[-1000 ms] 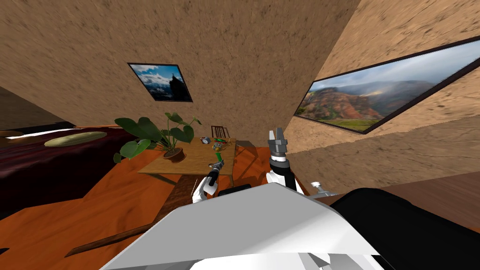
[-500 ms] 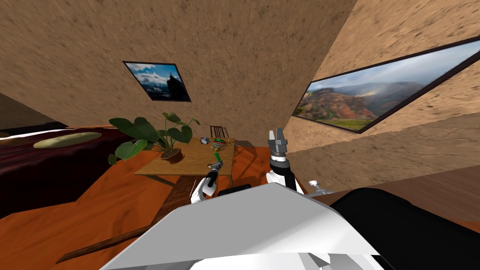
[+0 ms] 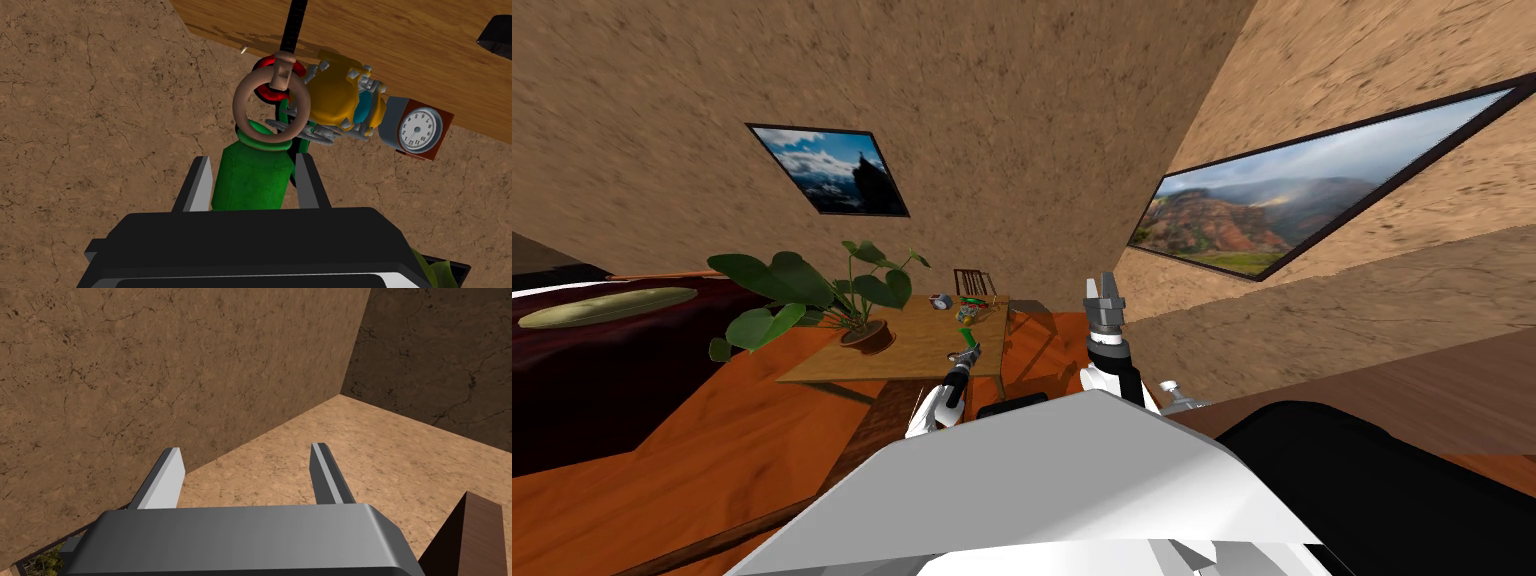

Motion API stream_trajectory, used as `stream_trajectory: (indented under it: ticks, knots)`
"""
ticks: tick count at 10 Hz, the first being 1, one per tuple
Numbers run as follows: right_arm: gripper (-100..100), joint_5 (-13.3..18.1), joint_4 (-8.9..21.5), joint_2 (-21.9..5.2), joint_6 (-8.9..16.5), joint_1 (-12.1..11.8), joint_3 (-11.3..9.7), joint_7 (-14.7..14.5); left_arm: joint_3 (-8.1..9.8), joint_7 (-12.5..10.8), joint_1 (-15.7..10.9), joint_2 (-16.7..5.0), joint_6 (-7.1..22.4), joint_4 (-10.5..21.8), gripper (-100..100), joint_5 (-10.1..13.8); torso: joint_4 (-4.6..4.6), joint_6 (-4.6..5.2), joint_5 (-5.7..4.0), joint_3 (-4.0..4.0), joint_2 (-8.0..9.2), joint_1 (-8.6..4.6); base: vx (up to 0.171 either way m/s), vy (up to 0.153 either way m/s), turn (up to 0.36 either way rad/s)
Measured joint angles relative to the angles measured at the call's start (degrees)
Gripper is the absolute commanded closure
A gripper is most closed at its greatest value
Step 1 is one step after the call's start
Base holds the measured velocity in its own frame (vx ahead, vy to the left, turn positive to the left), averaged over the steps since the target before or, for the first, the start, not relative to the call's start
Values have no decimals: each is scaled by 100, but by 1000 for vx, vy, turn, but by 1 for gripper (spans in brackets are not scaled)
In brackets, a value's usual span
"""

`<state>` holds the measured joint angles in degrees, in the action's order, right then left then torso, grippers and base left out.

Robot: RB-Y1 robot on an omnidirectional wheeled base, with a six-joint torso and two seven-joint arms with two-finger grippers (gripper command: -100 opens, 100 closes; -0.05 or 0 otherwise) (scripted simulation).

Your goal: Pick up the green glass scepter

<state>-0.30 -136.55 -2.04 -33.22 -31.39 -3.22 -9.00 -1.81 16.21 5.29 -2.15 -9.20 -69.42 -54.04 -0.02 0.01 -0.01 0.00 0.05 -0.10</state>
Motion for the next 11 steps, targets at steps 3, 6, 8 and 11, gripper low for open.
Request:
stream_trajectory:
  ticks: [3,6,8,11]
  knots:
    - [0,0,0,0,0,0,0,0,236,-523,115,-43,-168,-103,100,-506,-1,0,1,-2,-4,3,3,-38,-68]
    - [0,0,0,0,0,0,0,0,450,-911,246,-65,-352,-195,100,-923,0,1,2,-2,-4,7,2,-27,-40]
    - [0,0,0,0,0,0,0,0,634,-1128,331,-54,-479,-253,100,-1214,1,0,0,-1,-3,5,-1,-20,-18]
    - [0,0,0,0,0,0,0,0,730,-1565,475,-123,-542,-426,100,-1575,0,0,1,-1,-2,4,1,-36,-71]
